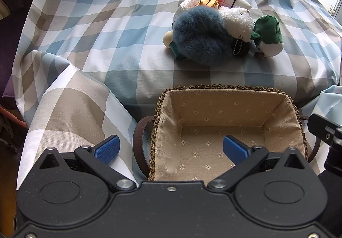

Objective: Organize soft objects

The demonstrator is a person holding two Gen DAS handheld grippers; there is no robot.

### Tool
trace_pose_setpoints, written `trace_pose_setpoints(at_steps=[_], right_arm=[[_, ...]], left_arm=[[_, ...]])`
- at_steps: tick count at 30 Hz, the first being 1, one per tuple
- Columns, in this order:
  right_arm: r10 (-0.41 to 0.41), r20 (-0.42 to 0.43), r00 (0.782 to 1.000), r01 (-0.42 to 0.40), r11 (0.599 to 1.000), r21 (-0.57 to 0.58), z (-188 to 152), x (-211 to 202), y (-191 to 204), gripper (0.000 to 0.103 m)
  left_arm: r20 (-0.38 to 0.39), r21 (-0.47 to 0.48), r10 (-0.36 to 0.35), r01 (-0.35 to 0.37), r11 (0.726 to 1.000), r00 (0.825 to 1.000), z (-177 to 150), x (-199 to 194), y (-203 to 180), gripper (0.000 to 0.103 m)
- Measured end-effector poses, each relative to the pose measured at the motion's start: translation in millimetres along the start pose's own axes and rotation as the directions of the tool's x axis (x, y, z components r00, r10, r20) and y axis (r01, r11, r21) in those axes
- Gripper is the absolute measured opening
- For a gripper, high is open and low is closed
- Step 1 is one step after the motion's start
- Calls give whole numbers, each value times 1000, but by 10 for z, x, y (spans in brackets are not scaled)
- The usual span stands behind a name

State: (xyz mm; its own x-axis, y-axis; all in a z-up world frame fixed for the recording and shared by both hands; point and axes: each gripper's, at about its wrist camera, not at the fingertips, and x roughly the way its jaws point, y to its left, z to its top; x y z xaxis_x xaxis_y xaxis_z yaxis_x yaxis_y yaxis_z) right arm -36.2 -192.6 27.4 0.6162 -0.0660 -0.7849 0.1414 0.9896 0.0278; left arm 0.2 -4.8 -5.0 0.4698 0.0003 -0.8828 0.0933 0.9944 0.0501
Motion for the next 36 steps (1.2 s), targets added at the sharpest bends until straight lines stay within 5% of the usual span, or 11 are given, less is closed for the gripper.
trace_pose_setpoints(at_steps=[36], right_arm=[[3, -4, 1000, -3, 1000, 3, 2, 4, 7, 103]], left_arm=[[0, -10, 3, -3, 1000, 1000, -16, 18, 37, 99]])
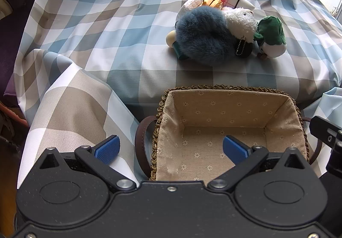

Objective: Organize soft objects

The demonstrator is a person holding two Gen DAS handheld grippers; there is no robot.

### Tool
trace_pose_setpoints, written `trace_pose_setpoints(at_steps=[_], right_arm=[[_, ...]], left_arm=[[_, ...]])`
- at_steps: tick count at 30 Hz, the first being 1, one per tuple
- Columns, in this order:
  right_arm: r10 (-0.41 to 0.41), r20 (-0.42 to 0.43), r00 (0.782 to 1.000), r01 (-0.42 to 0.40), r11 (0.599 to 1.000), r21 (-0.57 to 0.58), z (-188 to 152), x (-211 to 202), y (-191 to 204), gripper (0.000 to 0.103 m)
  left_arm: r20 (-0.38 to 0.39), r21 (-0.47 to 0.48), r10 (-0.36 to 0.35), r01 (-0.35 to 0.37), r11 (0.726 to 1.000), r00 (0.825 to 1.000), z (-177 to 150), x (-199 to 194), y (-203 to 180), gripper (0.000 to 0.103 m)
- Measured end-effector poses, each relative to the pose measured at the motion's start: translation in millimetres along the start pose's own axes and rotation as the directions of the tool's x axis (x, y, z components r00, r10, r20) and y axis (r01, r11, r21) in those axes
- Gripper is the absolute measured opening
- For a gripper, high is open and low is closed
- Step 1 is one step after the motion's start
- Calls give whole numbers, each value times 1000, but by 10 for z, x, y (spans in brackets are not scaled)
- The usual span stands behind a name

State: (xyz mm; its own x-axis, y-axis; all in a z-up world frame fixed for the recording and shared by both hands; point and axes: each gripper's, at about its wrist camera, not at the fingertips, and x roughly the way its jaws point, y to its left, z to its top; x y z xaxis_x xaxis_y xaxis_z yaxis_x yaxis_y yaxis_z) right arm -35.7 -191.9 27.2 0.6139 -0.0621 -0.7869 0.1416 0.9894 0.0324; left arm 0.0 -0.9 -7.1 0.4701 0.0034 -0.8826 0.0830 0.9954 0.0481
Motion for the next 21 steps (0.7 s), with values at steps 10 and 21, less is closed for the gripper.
trace_pose_setpoints(at_steps=[10, 21], right_arm=[[0, -1, 1000, 0, 1000, 0, 4, 1, -1, 103], [0, -1, 1000, 0, 1000, -1, 5, 0, -4, 103]], left_arm=[[-1, 1, 1, -1, 1000, 1000, -2, 4, 2, 99], [-2, 1, 0, 0, 1000, 1000, 4, 0, -2, 99]])
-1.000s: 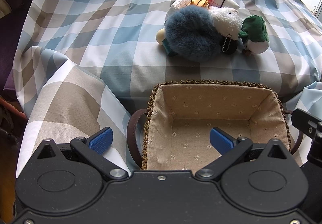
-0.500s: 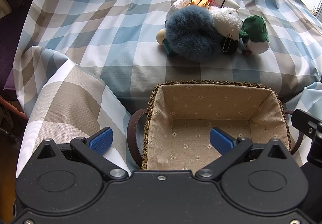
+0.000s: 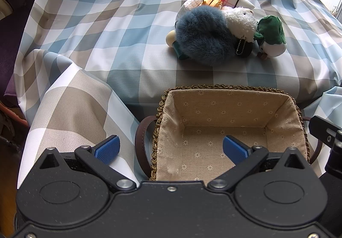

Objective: Organize soft objects

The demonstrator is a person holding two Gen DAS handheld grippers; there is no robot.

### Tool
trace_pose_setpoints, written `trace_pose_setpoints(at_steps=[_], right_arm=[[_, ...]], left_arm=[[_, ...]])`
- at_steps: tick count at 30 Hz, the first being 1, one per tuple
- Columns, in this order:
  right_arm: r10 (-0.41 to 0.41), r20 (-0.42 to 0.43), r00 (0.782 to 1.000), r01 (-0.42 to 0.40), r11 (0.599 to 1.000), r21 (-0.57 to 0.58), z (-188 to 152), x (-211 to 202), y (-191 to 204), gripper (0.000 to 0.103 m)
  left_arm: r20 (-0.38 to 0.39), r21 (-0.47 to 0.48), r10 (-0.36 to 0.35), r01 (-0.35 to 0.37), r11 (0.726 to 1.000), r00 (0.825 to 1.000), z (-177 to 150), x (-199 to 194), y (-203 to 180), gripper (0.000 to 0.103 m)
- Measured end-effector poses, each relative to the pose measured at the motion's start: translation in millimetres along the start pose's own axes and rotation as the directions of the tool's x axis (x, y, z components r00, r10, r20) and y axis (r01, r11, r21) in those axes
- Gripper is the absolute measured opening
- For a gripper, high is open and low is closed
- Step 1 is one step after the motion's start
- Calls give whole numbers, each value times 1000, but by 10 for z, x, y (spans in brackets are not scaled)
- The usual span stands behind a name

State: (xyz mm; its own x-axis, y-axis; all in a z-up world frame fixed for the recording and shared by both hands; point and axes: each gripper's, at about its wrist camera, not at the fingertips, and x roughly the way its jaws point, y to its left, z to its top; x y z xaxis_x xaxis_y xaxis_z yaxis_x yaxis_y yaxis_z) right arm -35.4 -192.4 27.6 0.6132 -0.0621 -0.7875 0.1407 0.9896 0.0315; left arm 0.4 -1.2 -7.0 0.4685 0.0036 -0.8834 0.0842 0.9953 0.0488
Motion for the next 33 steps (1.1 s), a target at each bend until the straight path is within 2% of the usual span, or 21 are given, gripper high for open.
trace_pose_setpoints(at_steps=[15, 18, 23, 25, 30, 33], right_arm=[[-2, 8, 1000, 2, 1000, -4, -22, -4, 41, 103], [-1, 9, 1000, 1, 1000, -1, -16, -13, 35, 103], [2, 24, 1000, -2, 1000, -1, 42, -50, 1, 102], [14, 27, 1000, -13, 1000, -13, 64, -19, 33, 102], [9, 80, 997, -8, 1000, -7, 174, 32, 7, 102], [6, 76, 997, -6, 1000, 0, 259, 147, -15, 102]], left_arm=[[26, -3, 10, -10, 1000, 1000, 25, -85, 12, 98], [38, -6, 23, -23, 1000, 999, 34, -115, 19, 90], [-29, -10, -52, 51, 999, 998, 115, -64, 71, 79], [-37, -6, -78, 78, 997, 996, 164, -62, 78, 78], [46, 48, -68, 65, 997, 997, 333, -103, 49, 78], [73, 67, -79, 75, 995, 994, 460, -49, 46, 78]])
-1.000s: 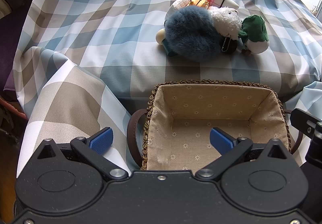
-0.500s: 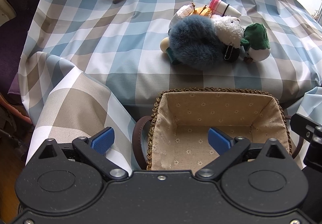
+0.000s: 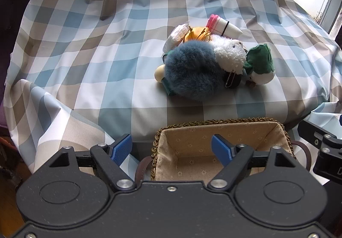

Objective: Organize soft objects
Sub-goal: 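Move left tool toward blue pompom while right tool moves toward green plush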

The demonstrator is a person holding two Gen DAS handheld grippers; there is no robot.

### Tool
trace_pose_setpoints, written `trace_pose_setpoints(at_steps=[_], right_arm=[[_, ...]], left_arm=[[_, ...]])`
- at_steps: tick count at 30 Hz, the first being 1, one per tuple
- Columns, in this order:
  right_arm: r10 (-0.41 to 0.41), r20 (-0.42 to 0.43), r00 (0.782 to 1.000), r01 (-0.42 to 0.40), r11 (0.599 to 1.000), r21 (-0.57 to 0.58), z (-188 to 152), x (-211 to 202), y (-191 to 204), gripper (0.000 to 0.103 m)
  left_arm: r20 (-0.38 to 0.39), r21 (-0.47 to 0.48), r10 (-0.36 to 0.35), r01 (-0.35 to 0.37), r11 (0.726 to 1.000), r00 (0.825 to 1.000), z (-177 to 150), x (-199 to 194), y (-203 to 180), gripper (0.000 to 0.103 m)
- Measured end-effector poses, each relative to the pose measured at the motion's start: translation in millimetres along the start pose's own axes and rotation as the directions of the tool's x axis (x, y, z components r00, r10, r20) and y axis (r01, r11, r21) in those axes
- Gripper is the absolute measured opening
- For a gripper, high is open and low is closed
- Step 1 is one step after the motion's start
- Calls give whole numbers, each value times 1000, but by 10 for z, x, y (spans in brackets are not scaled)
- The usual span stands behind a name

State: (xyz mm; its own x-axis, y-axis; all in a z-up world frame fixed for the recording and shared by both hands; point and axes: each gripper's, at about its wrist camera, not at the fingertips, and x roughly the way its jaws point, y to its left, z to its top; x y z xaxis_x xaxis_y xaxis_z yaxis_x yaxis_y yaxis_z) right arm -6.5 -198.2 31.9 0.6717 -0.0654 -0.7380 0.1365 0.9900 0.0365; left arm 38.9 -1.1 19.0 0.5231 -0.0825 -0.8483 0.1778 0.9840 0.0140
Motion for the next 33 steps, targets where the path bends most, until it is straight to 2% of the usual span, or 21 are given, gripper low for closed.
trace_pose_setpoints(at_steps=[6, 14, 25, 28, 31, 33], right_arm=[[1, -25, 1000, -1, 1000, -8, 141, 282, -30, 99], [3, -58, 998, -4, 1000, -14, 249, 628, -64, 89], [-7, -63, 998, 2, 996, -84, 335, 1041, 43, 88], [-4, -74, 997, -3, 995, -97, 350, 1168, 62, 88], [-5, -89, 996, -3, 996, -93, 385, 1301, 58, 83], [-10, -93, 996, 3, 996, -84, 418, 1384, 45, 83]], left_arm=[[-6, -55, -28, 27, 998, 1000, 183, 183, 89, 78], [-27, -108, -25, 22, 994, 999, 279, 435, 124, 78], [-86, -153, -36, 23, 988, 996, 402, 791, 171, 78], [-98, -157, -17, 1, 988, 995, 468, 906, 182, 78], [-110, -150, 8, -24, 988, 994, 539, 1028, 191, 73], [-111, -141, 20, -36, 989, 994, 578, 1101, 200, 67]])
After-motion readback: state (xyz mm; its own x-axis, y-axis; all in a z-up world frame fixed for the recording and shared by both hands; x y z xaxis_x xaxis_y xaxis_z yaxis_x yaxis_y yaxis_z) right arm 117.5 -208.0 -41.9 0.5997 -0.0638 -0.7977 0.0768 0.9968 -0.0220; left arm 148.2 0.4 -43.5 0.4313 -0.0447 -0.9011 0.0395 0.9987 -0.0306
